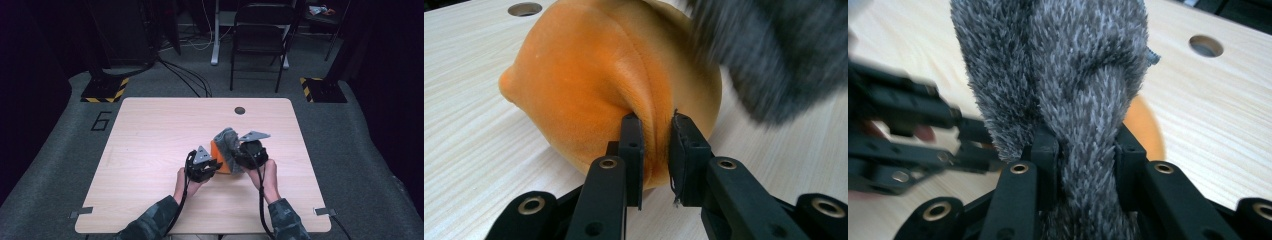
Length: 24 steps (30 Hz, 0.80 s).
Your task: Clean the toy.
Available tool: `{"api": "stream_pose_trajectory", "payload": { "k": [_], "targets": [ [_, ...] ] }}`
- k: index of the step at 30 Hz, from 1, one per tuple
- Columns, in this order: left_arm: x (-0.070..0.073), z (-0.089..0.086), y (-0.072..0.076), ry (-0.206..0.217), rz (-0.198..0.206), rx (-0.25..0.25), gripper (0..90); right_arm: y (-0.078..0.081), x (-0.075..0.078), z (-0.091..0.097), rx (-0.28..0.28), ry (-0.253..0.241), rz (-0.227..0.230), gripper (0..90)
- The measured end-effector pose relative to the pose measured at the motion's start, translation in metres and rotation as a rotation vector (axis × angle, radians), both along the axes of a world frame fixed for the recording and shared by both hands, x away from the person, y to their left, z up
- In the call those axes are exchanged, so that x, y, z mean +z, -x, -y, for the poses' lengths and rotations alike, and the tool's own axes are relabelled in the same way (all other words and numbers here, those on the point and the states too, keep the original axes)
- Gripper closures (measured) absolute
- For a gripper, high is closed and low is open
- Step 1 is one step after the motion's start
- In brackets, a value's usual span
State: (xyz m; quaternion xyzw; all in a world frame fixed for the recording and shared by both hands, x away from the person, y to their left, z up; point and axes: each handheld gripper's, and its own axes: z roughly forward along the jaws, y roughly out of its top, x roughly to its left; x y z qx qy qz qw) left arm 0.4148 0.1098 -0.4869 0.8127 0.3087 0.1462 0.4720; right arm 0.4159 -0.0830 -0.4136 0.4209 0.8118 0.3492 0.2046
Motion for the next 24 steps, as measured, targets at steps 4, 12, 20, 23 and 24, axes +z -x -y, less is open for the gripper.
{"api": "stream_pose_trajectory", "payload": {
  "k": [4,12,20,23,24],
  "targets": [
    [-0.001,0.0,-0.001,-0.006,0.001,-0.001,77.3,-0.007,-0.019,0.002,-0.023,0.028,-0.016,69.6],
    [-0.001,-0.002,-0.002,-0.007,0.002,0.001,77.2,-0.017,-0.029,0.028,-0.098,0.016,-0.056,69.2],
    [-0.002,-0.002,-0.003,-0.012,0.007,0.002,77.1,-0.024,-0.043,0.046,-0.158,0.02,-0.093,69.2],
    [-0.002,-0.002,-0.003,-0.012,0.01,0.004,76.9,-0.026,-0.049,0.05,-0.175,0.023,-0.107,69.2],
    [-0.002,-0.002,-0.003,-0.008,0.006,0.003,76.9,-0.027,-0.051,0.052,-0.174,0.025,-0.109,69.2]
  ]
}}
